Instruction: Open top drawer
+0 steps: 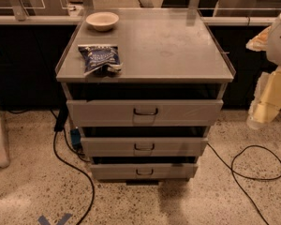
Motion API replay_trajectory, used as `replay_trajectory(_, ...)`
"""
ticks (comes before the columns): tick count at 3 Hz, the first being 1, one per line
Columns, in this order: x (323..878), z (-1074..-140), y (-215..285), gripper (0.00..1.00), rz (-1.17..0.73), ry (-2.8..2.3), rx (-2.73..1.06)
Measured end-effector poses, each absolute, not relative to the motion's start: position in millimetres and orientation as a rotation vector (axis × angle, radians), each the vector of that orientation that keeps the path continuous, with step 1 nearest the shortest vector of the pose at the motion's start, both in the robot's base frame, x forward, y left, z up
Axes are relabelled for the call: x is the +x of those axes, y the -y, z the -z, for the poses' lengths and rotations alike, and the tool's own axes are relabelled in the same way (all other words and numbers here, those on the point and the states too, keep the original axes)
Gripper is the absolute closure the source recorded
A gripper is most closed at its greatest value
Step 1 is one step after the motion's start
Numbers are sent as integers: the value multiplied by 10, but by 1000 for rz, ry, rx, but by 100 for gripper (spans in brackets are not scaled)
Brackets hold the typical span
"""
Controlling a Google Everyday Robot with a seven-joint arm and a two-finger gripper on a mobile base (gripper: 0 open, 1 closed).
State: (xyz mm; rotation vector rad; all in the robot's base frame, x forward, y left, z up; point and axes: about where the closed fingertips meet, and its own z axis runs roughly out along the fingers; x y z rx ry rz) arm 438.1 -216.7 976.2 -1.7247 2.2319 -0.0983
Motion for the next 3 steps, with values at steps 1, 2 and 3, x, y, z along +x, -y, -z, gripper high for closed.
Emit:
replay_trajectory(1,4385,-9733,2145,0,95,-2228,-1722)
replay_trajectory(2,4398,-9440,1991,0,51,-2217,-1726)
replay_trajectory(3,4475,-9085,1792,0,-2,-2196,-1751)
